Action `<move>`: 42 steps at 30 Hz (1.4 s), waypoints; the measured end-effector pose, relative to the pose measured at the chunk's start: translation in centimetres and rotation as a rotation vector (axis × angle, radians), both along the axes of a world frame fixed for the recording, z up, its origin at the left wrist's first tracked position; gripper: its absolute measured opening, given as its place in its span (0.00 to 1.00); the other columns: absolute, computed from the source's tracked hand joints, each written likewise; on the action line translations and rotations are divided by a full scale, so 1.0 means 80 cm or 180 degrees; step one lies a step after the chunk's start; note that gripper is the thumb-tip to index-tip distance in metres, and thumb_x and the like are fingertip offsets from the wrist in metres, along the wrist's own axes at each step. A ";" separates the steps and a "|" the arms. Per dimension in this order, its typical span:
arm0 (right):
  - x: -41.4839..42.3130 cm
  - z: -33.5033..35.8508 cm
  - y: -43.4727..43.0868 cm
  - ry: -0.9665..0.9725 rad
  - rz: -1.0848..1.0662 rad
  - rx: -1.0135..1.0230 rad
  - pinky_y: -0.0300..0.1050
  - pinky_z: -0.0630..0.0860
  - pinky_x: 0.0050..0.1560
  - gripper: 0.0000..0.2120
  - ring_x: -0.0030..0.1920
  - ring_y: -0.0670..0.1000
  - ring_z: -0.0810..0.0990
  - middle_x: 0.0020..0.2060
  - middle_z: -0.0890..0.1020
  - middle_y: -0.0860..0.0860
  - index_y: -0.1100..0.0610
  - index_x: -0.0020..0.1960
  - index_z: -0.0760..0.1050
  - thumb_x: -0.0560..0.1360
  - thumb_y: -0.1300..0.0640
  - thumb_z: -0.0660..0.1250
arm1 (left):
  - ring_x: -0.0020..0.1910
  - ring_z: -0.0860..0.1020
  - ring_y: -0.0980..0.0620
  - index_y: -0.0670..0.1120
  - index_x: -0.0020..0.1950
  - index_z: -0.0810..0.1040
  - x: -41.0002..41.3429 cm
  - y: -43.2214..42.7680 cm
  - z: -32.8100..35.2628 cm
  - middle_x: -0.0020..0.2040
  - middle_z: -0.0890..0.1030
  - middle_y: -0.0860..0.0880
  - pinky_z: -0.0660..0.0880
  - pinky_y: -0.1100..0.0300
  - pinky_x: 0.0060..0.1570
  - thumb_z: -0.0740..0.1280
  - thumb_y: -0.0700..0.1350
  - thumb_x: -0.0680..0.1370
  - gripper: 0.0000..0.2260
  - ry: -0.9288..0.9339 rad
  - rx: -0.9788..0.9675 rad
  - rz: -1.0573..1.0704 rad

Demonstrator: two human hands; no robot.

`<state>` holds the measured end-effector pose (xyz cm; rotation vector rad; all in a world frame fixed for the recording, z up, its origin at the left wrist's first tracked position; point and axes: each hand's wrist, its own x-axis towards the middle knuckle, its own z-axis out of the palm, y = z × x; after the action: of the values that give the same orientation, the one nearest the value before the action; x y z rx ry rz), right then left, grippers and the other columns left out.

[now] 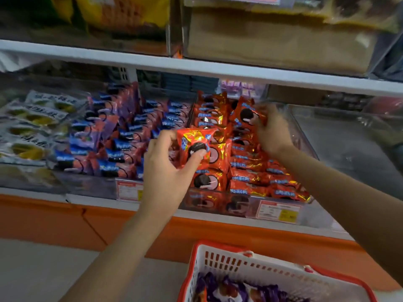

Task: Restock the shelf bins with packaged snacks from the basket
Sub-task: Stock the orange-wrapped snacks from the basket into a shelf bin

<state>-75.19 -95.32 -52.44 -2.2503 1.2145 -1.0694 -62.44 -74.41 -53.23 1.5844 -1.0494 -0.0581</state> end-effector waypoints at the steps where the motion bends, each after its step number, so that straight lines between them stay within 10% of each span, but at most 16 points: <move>1: 0.006 0.000 -0.011 0.0136 -0.0071 0.0007 0.48 0.74 0.57 0.15 0.60 0.57 0.76 0.63 0.75 0.58 0.54 0.67 0.68 0.80 0.59 0.60 | 0.52 0.77 0.52 0.50 0.49 0.72 0.002 -0.001 -0.001 0.48 0.78 0.51 0.74 0.57 0.50 0.71 0.55 0.72 0.13 0.0120 -0.0032 -0.0053; 4: 0.023 0.002 -0.031 0.0467 -0.0148 0.0021 0.52 0.71 0.63 0.17 0.63 0.58 0.74 0.65 0.73 0.58 0.53 0.68 0.69 0.80 0.61 0.60 | 0.45 0.78 0.65 0.53 0.46 0.72 0.005 -0.001 0.000 0.42 0.80 0.61 0.72 0.72 0.43 0.73 0.45 0.73 0.10 0.0522 -0.0148 -0.0291; 21: 0.037 0.004 -0.030 0.1763 -0.0391 -0.0961 0.55 0.66 0.66 0.21 0.66 0.61 0.65 0.66 0.66 0.61 0.58 0.67 0.69 0.75 0.66 0.63 | 0.44 0.80 0.59 0.51 0.49 0.73 0.008 -0.003 0.008 0.43 0.82 0.56 0.77 0.64 0.43 0.72 0.43 0.73 0.10 0.1002 -0.0277 -0.0346; 27: 0.025 0.017 0.035 0.0538 -0.0008 -0.0662 0.47 0.68 0.66 0.22 0.65 0.56 0.69 0.65 0.71 0.58 0.60 0.68 0.66 0.75 0.67 0.63 | 0.40 0.80 0.63 0.50 0.46 0.71 -0.011 -0.002 0.019 0.40 0.81 0.56 0.74 0.70 0.37 0.70 0.36 0.73 0.12 0.1516 -0.0410 -0.0464; 33: -0.012 0.051 0.135 -0.0566 0.1612 0.1388 0.34 0.72 0.56 0.17 0.55 0.38 0.76 0.54 0.78 0.41 0.46 0.61 0.71 0.75 0.41 0.57 | 0.40 0.80 0.61 0.48 0.48 0.72 -0.035 -0.005 0.034 0.41 0.81 0.54 0.74 0.69 0.39 0.72 0.42 0.73 0.09 0.1609 -0.0484 -0.0552; 38: -0.037 0.045 0.140 -0.0741 0.1392 0.1711 0.41 0.76 0.55 0.28 0.59 0.42 0.76 0.59 0.78 0.42 0.46 0.61 0.73 0.63 0.42 0.71 | 0.47 0.79 0.57 0.49 0.51 0.73 -0.040 -0.021 0.033 0.46 0.80 0.53 0.75 0.63 0.48 0.71 0.49 0.75 0.10 0.1043 -0.0244 -0.0712; 42: -0.045 0.044 0.105 -0.1085 0.0996 0.1634 0.31 0.76 0.42 0.15 0.44 0.41 0.82 0.46 0.83 0.46 0.46 0.53 0.76 0.69 0.55 0.74 | 0.61 0.70 0.54 0.48 0.63 0.73 -0.004 -0.039 0.010 0.59 0.77 0.53 0.65 0.57 0.63 0.58 0.56 0.77 0.20 -0.1696 0.0500 -0.0351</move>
<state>-78.82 -86.91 -48.88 -1.7076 0.8392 -0.8535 -62.79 -77.51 -52.43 1.7269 -1.5763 0.2241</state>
